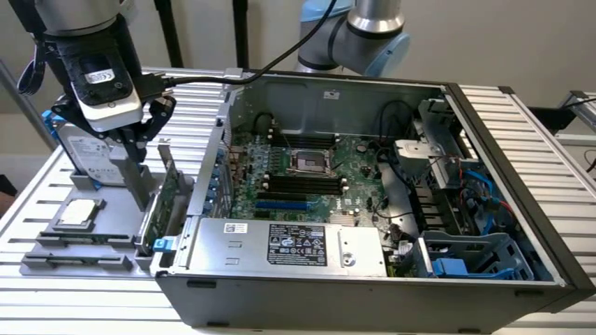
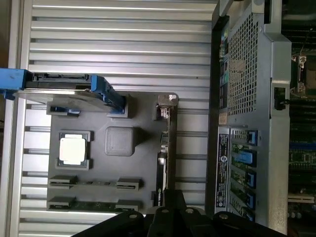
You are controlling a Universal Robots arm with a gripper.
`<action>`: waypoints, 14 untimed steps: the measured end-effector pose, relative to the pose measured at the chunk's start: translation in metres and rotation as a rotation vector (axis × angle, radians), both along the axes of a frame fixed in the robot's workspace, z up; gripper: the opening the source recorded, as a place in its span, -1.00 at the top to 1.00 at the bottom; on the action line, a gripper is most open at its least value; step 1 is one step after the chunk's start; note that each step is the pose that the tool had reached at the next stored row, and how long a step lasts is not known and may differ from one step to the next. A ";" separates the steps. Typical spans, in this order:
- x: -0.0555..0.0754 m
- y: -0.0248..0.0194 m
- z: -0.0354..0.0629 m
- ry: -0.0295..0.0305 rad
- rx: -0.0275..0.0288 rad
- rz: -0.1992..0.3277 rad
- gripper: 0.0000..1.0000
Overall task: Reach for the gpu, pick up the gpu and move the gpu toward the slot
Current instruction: 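Pick up the gpu and move the gpu toward the slot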
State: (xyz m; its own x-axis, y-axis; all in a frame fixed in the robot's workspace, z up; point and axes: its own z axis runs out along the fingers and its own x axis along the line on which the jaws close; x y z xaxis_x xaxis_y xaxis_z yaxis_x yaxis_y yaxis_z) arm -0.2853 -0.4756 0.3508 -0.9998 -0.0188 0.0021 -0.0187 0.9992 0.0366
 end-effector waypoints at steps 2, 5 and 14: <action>0.000 0.0000 0.0000 0.0000 0.0000 0.000 0.79; 0.000 0.0000 0.0000 -0.0001 0.0001 0.000 0.79; -0.001 0.0000 -0.0001 -0.0008 0.0001 0.000 0.39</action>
